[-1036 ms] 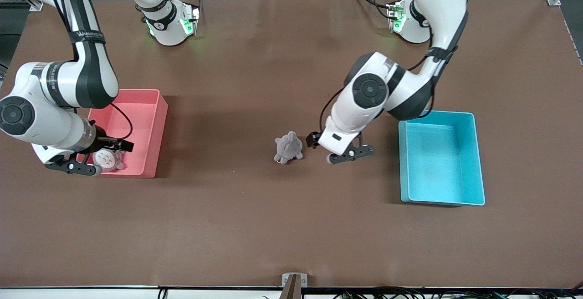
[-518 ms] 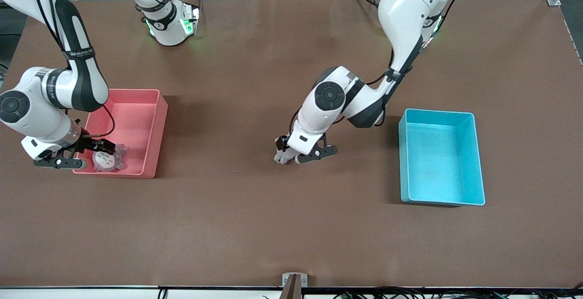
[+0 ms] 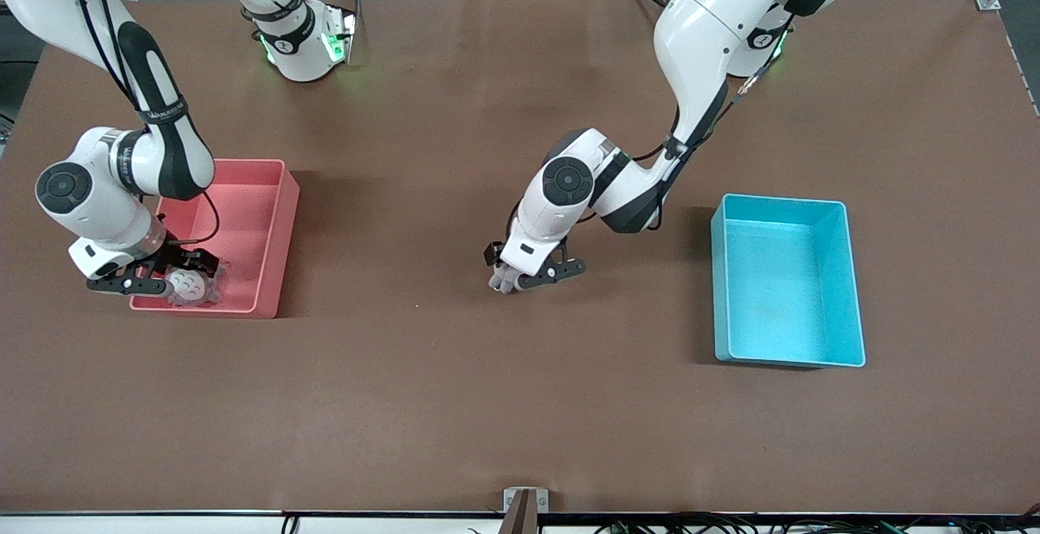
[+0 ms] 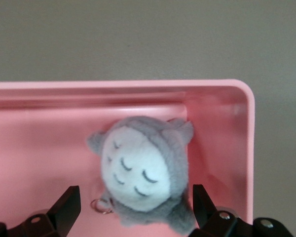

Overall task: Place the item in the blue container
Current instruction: 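Carry the plush to the blue box while the right gripper grasps the Totoro, then release the plush in the blue box while the right gripper sets the Totoro down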

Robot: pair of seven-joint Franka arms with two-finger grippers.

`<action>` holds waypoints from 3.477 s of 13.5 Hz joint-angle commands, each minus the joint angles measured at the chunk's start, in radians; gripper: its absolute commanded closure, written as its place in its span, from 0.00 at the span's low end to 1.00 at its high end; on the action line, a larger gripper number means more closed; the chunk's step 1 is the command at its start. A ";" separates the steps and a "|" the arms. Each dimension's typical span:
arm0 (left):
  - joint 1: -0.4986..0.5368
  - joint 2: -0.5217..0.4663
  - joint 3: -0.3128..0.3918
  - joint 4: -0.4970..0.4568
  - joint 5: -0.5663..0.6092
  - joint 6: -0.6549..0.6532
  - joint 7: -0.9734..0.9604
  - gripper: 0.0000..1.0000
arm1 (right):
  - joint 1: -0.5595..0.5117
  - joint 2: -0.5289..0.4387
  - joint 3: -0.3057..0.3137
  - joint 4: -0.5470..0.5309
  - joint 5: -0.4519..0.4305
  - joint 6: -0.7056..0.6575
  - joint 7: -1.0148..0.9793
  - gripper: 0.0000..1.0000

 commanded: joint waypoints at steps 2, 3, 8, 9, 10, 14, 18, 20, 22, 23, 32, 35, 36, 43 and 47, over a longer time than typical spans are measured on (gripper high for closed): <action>-0.018 0.048 0.013 0.046 0.024 0.002 -0.017 0.00 | -0.049 0.041 0.018 -0.008 -0.033 0.061 0.001 0.00; -0.019 0.052 0.011 0.054 0.024 0.005 -0.017 0.00 | -0.054 0.047 0.018 -0.008 -0.033 0.064 0.001 0.04; -0.022 0.059 0.011 0.054 0.024 0.009 -0.021 0.43 | -0.051 0.049 0.019 -0.005 -0.033 0.048 0.008 0.81; -0.021 0.056 0.011 0.054 0.023 0.009 -0.021 0.56 | -0.049 0.047 0.019 -0.004 -0.031 0.046 0.011 0.94; -0.019 0.048 0.011 0.054 0.021 0.008 -0.022 0.67 | -0.046 0.041 0.019 0.004 -0.031 0.028 0.019 0.99; 0.008 0.011 0.011 0.052 0.023 -0.003 -0.018 0.80 | 0.021 -0.017 0.022 0.160 -0.031 -0.327 0.100 1.00; 0.088 -0.091 0.008 0.043 0.027 -0.121 -0.007 0.82 | 0.138 -0.034 0.025 0.369 -0.013 -0.693 0.264 1.00; 0.119 -0.159 0.008 0.022 0.027 -0.216 0.018 0.83 | 0.198 -0.045 0.028 0.413 0.062 -0.770 0.362 1.00; 0.164 -0.260 0.008 -0.029 0.027 -0.337 0.112 0.83 | 0.292 -0.047 0.028 0.439 0.154 -0.793 0.523 1.00; 0.198 -0.314 0.006 -0.053 0.027 -0.413 0.174 0.83 | 0.354 -0.040 0.028 0.452 0.162 -0.784 0.638 1.00; 0.523 -0.584 0.005 -0.396 0.162 -0.472 0.674 0.83 | 0.799 0.261 0.027 0.635 0.273 -0.402 1.477 0.99; 0.635 -0.550 0.003 -0.409 0.182 -0.411 0.827 0.83 | 0.863 0.366 0.027 0.732 0.273 -0.330 1.635 0.98; 0.663 -0.541 0.003 -0.429 0.188 -0.373 0.863 0.83 | 0.876 0.375 0.028 0.731 0.277 -0.269 1.668 0.97; 0.721 -0.461 0.005 -0.546 0.188 -0.219 0.918 0.82 | 0.864 0.362 0.024 0.751 0.268 -0.273 1.681 0.00; 0.731 -0.434 0.005 -0.598 0.188 -0.177 0.918 0.82 | 0.770 0.336 0.024 0.892 0.276 -0.554 1.524 0.00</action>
